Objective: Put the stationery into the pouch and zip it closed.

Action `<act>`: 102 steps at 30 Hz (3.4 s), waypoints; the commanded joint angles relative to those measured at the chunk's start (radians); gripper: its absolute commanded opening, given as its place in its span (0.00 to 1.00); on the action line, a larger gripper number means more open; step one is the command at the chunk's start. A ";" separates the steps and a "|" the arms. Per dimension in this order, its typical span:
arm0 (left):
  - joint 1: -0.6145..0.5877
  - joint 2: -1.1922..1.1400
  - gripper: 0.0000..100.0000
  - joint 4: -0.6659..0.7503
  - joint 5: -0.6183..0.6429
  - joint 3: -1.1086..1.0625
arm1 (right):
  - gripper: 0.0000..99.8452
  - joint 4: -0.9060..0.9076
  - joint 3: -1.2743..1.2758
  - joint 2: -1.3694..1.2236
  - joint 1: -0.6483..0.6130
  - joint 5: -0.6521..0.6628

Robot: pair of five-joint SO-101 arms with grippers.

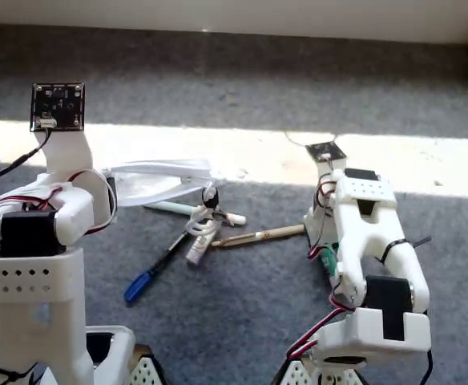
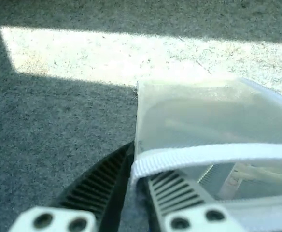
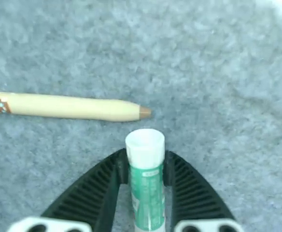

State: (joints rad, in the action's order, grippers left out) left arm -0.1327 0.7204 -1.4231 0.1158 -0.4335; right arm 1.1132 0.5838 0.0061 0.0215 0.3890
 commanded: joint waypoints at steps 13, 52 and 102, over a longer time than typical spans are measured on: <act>-0.013 -0.018 0.01 0.018 0.009 -0.013 | 0.01 0.197 -0.062 0.331 -0.007 -0.002; 0.002 -0.028 0.01 0.009 0.041 0.148 | 0.01 0.085 -0.410 0.898 -0.642 -0.354; 0.001 -0.268 0.01 -0.075 0.060 0.343 | 0.01 -1.287 0.294 0.898 -0.809 -0.345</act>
State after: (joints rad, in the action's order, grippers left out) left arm -0.1389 0.4672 -1.4937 0.1680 -0.1020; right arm -0.1358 0.8769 0.8761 -0.7825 0.0453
